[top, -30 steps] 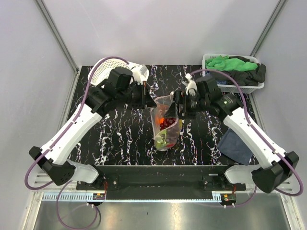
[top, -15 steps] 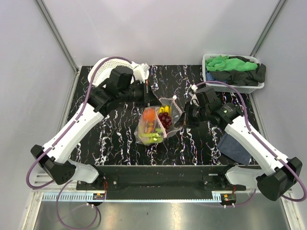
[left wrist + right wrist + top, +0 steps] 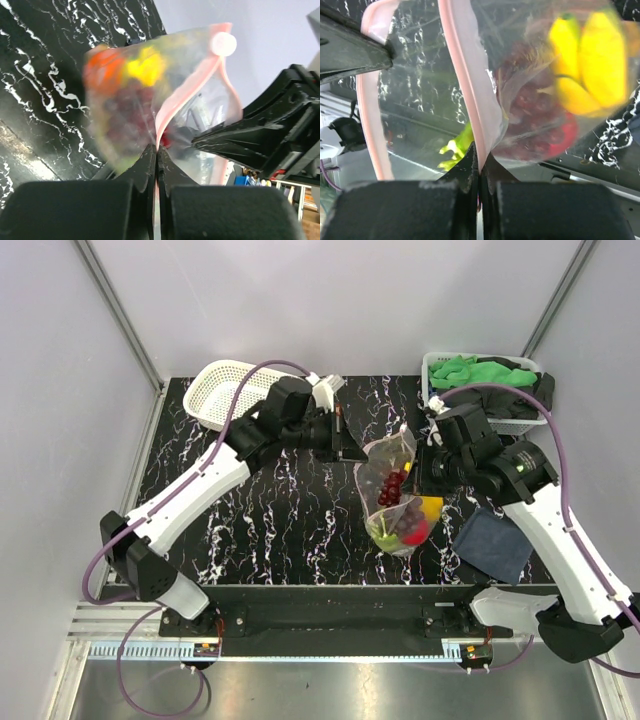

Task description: Open the zip-top bag and remove the fake food

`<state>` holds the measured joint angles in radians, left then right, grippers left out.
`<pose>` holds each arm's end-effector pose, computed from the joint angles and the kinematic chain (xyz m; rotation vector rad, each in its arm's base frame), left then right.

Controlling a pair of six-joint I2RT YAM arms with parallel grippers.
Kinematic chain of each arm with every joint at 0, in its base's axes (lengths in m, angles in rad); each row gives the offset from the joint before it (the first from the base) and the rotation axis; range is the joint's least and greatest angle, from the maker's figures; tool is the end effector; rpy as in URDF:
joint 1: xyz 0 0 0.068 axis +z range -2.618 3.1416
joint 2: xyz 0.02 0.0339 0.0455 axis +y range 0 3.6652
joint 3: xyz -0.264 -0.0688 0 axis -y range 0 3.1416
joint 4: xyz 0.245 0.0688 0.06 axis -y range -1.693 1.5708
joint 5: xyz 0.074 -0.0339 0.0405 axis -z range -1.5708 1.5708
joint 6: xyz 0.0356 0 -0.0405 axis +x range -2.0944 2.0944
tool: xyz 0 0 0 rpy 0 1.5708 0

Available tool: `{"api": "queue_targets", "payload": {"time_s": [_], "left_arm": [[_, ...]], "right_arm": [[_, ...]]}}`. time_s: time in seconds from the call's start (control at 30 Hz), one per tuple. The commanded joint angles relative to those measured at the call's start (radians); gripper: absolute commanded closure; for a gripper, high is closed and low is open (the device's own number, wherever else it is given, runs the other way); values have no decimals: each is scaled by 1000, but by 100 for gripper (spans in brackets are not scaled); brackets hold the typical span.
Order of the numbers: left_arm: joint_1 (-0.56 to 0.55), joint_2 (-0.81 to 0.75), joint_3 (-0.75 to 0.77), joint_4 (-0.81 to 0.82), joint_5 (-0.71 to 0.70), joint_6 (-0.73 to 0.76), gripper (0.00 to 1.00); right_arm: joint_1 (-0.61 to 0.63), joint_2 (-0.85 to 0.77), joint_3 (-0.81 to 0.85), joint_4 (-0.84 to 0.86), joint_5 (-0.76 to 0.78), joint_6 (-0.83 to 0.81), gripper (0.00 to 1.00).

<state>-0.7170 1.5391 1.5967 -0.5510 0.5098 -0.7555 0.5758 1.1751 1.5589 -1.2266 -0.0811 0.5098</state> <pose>0.2489 -0.2400 0.4016 0.3131 2.3007 -1.3638 0.1627 0.1090 0.4227 -0.1210 2.4946 0.5782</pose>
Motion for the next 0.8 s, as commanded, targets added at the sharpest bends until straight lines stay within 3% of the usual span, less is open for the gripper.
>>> {"api": "queue_targets", "payload": {"time_s": [0.0,0.13,0.27,0.43,0.5,0.57,0.63,0.67,0.73,0.77], "left_arm": [[10,-68,-125,54,-19,38,100],[16,-89,-239,8,-57,117,98],[16,-109,-229,-125,-157,208,91],[14,-212,-172,-190,-280,289,50],[7,-237,-134,-188,-254,274,46],[-5,-223,-116,-184,-199,227,46],[-18,-197,-112,-162,-156,188,52],[-33,-168,-115,-155,-139,164,66],[-45,-140,-126,-138,-137,147,80],[-50,-111,-127,-136,-133,130,82]], "right_arm": [[6,6,-87,80,-78,-33,100],[6,32,-227,246,-178,-7,100],[6,52,-260,286,-206,-7,100],[6,55,-247,311,-255,24,100],[6,54,-241,311,-259,30,100],[4,51,-234,312,-272,39,100],[7,51,-221,315,-282,53,100],[7,51,-215,315,-284,58,100],[9,47,-200,314,-287,67,100],[10,46,-195,315,-287,70,100]]}}
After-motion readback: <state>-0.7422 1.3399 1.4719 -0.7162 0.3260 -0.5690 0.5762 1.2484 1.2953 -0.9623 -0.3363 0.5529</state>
